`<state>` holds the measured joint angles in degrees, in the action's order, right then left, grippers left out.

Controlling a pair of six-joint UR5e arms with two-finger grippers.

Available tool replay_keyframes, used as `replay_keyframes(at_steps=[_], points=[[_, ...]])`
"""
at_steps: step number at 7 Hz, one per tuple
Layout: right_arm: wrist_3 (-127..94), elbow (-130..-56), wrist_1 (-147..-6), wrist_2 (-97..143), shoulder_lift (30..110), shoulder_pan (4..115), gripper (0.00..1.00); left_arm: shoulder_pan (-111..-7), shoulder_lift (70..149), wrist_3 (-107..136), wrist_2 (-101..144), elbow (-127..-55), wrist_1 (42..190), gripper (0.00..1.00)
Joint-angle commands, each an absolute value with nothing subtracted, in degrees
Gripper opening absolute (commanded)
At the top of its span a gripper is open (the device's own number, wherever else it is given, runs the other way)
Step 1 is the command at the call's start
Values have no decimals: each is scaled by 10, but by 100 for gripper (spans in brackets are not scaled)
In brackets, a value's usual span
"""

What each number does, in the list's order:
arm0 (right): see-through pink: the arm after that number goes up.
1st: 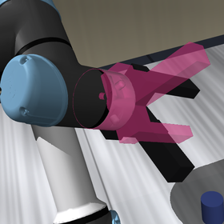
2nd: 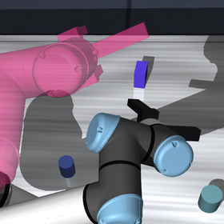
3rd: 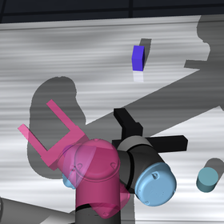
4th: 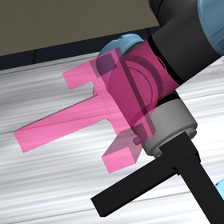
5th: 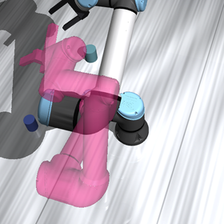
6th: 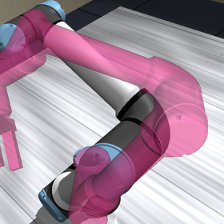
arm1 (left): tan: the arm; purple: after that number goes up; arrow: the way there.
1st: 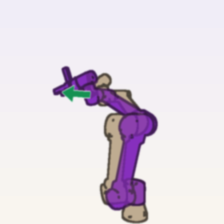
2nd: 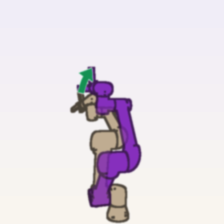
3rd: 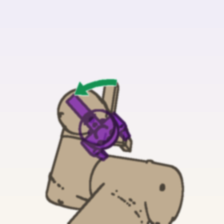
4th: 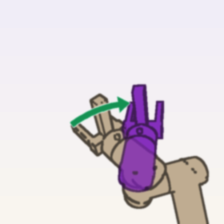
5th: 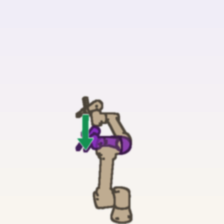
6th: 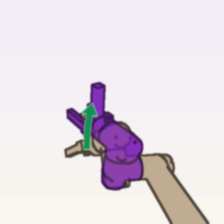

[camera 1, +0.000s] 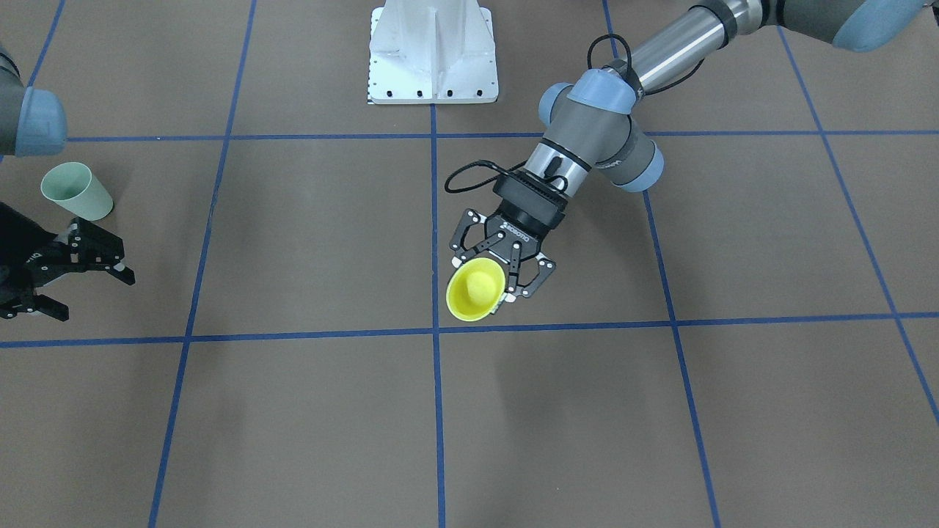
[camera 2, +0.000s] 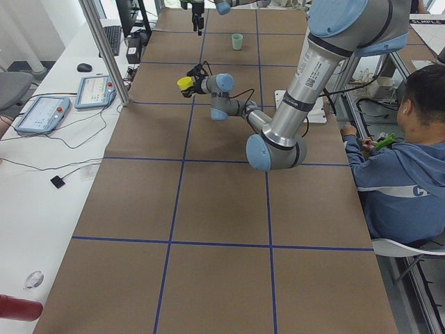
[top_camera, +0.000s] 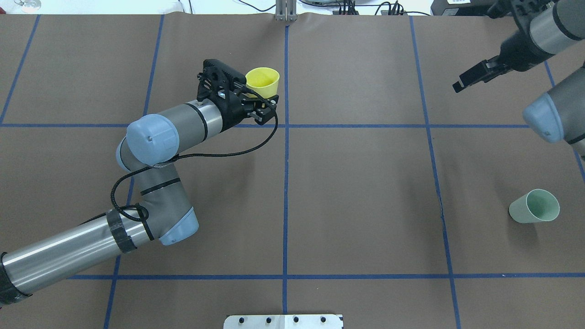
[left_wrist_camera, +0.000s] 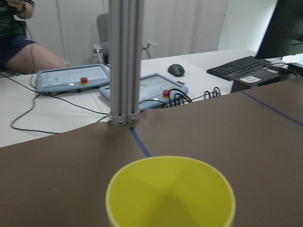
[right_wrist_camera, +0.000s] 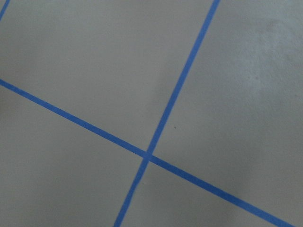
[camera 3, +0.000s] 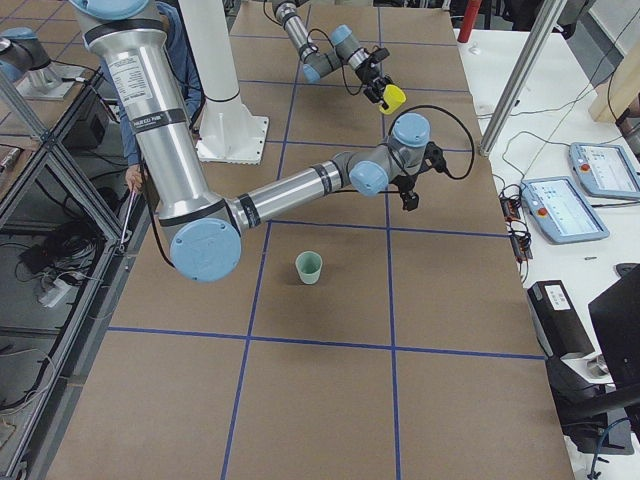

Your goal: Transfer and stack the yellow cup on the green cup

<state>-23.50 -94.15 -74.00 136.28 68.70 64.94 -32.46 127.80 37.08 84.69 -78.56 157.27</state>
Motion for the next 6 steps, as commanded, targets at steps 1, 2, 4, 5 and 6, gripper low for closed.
replay_keyframes(at_steps=[1,2,4,5,6], points=[[-336,-951,-777,1355,618,620,100,-318,1299,315,941,-775,1581,0],[-380,-955,-778,1355,600,607,100,-314,1309,316,939,-771,1563,0],[-459,-982,-777,1355,585,569,100,-313,1325,289,937,-773,1574,0],[-505,-983,-776,1356,571,543,100,-313,1335,257,937,-773,1591,0],[-529,-983,-777,1367,563,534,99,-309,1334,227,936,-771,1617,0]])
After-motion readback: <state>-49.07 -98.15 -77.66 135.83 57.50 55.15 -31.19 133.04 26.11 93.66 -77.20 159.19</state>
